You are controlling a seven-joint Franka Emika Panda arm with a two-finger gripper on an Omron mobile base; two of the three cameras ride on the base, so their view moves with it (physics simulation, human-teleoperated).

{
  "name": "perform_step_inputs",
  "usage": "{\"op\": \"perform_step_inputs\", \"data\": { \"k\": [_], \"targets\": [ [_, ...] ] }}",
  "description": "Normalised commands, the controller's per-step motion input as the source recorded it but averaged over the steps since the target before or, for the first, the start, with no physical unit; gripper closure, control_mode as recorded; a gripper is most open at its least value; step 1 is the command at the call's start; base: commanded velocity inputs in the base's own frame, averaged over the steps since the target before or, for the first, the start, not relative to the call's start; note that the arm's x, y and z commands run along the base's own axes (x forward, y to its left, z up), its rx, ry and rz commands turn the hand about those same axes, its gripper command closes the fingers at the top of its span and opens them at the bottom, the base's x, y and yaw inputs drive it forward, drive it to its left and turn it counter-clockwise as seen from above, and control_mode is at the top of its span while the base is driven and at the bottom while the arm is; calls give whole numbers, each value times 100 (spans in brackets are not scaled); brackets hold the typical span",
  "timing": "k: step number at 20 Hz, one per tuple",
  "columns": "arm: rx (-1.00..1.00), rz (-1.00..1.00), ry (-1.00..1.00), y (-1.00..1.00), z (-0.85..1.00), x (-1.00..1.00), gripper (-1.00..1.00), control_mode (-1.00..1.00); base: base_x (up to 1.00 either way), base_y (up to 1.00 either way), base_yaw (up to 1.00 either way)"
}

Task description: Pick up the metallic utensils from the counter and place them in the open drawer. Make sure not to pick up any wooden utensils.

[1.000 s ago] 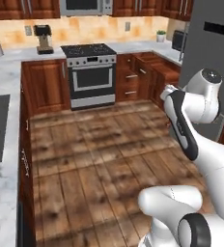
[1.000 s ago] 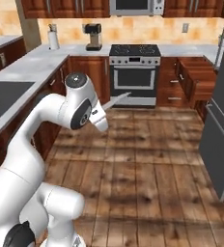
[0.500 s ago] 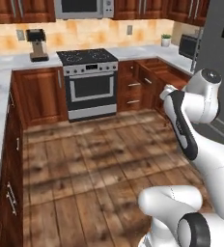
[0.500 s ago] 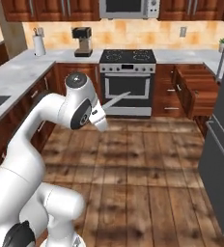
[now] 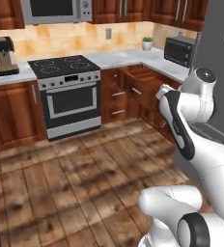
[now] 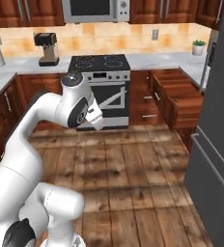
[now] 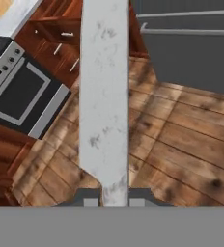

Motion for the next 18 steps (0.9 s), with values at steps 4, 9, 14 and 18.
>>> {"op": "perform_step_inputs", "data": {
  "k": [4,9,14,18],
  "targets": [
    [0,0,0,0,0,0,100,100,100,-1,-38],
    [0,0,0,0,0,0,100,100,100,0,-36],
    [0,0,0,0,0,0,100,100,100,10,-38],
    [0,0,0,0,0,0,100,100,100,21,-45]
  ]
}}
